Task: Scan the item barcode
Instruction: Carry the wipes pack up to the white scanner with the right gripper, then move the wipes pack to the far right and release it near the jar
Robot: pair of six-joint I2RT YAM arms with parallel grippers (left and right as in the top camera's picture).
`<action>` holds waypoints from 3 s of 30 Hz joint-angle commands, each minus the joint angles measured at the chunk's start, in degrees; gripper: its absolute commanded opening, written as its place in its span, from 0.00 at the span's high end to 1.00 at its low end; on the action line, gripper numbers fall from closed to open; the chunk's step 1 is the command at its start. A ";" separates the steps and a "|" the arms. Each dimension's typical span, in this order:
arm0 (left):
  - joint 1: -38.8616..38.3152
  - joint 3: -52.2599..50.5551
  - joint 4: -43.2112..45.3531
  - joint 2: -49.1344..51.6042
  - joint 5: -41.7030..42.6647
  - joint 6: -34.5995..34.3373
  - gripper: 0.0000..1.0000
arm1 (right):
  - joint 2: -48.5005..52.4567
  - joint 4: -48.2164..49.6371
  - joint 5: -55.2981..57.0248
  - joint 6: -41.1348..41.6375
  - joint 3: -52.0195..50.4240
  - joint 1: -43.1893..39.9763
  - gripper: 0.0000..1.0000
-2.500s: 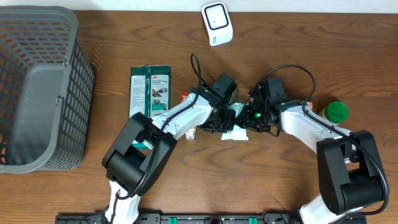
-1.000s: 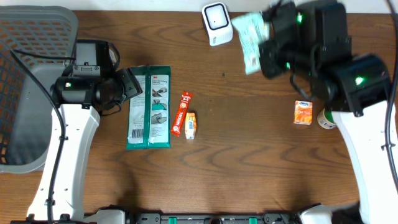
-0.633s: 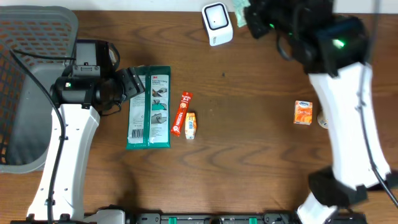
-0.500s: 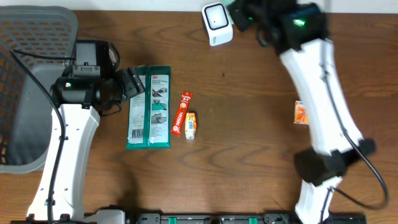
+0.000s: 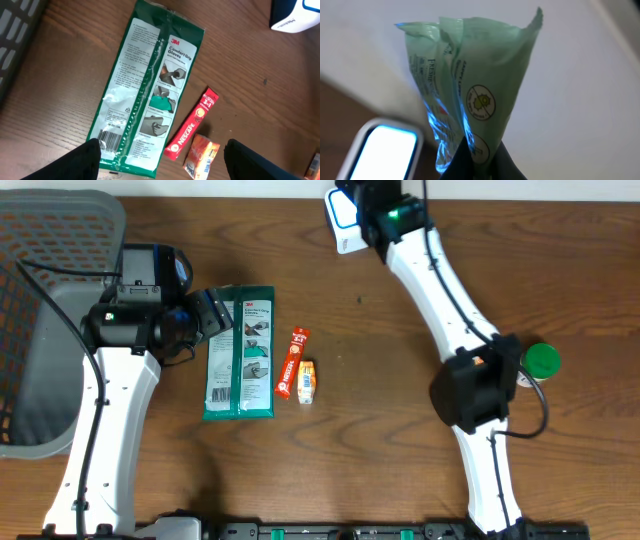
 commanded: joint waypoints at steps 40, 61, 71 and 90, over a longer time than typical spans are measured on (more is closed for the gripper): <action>0.17 0.48 -0.13 -0.20 -0.39 0.37 0.20 | -4.96 -8.48 16.57 4.79 0.76 6.62 0.99; 0.17 0.48 -0.13 -0.20 -0.37 0.37 0.20 | -25.14 -68.98 -18.03 37.88 -8.15 -24.44 0.99; 0.17 0.48 -0.13 -0.22 -0.37 0.37 0.20 | -24.94 -48.87 -21.29 37.83 -34.34 -33.99 0.99; 0.17 0.48 -0.13 -0.20 -0.37 0.37 0.20 | -27.34 -45.83 -21.62 36.33 -37.64 -35.04 0.01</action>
